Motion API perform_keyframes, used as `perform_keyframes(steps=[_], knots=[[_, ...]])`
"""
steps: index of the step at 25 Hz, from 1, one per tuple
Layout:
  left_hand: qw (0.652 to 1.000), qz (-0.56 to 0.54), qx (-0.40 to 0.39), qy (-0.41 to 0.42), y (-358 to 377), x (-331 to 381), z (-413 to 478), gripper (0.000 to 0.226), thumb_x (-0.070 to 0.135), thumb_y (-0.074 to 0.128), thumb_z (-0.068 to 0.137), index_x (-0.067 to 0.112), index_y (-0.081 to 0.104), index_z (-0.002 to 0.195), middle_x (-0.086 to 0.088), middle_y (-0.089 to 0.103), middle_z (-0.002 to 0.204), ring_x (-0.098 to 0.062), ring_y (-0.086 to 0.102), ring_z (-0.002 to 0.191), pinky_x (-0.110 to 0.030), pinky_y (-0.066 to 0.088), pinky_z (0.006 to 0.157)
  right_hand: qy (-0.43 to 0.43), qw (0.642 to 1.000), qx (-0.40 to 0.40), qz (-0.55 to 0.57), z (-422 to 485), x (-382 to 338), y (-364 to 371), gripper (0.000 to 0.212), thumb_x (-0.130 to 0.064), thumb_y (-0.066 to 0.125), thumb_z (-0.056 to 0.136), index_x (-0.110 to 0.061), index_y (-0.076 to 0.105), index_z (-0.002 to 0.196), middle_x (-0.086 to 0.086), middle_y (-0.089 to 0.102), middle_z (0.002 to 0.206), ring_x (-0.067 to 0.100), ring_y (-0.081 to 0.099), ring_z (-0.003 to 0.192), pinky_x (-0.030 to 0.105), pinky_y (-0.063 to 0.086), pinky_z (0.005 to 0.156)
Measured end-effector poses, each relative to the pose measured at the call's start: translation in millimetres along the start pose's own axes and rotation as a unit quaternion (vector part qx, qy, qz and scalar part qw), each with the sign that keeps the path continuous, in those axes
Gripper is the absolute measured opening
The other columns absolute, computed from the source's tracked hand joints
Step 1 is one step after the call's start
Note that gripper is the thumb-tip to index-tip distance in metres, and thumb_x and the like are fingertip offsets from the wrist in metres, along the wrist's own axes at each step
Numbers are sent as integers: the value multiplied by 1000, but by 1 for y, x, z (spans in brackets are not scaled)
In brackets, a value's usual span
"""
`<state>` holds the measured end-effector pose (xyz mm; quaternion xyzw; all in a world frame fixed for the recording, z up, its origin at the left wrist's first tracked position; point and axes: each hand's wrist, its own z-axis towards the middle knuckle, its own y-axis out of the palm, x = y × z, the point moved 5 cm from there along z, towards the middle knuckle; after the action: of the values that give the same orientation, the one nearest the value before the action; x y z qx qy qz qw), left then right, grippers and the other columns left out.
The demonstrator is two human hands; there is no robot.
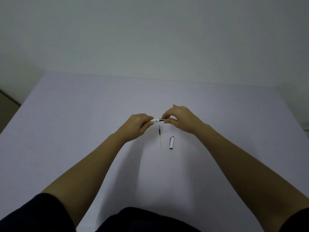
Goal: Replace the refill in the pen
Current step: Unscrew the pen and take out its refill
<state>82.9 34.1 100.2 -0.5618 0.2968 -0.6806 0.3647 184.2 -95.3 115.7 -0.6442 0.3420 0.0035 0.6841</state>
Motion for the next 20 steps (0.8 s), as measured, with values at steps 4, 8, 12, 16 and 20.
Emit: perform_keyframes(steps=[4,8,12,16,20], knots=[[1000,-3,1,4,-2,2,0,18,17,51,93,7,64,100,-7,59,70,-14,43,63,-20,27,60,17,999,-30,3,-2,1,3,29,-33,58,90,-17,64,112,0,70,106,14,59,91,26,42,82],[1000,-5,-12,9,0,6,1,19,18,50,94,7,64,101,-11,62,72,-19,49,64,-26,35,62,25,1000,-4,17,-1,3,0,18,-27,60,89,-18,71,99,-1,74,93,11,57,77,20,37,68],[1000,-5,7,5,-4,7,3,19,16,51,93,6,65,101,-12,63,72,-18,47,63,-25,31,61,5,999,35,30,-2,-1,-9,26,-31,69,81,-18,67,104,-4,70,97,5,53,87,26,42,84],[1000,-2,5,10,-7,10,3,18,17,51,93,6,65,100,-12,63,73,-20,50,63,-25,32,60,27,999,-28,13,0,2,-6,25,-33,53,92,-18,69,104,-1,74,97,19,62,81,31,46,75],[1000,-9,20,4,-7,13,3,19,15,51,93,4,65,100,-15,63,72,-26,52,63,-29,36,59,-12,999,32,20,-2,-5,-15,16,-25,67,83,-18,66,96,-10,61,88,9,53,85,27,43,80]])
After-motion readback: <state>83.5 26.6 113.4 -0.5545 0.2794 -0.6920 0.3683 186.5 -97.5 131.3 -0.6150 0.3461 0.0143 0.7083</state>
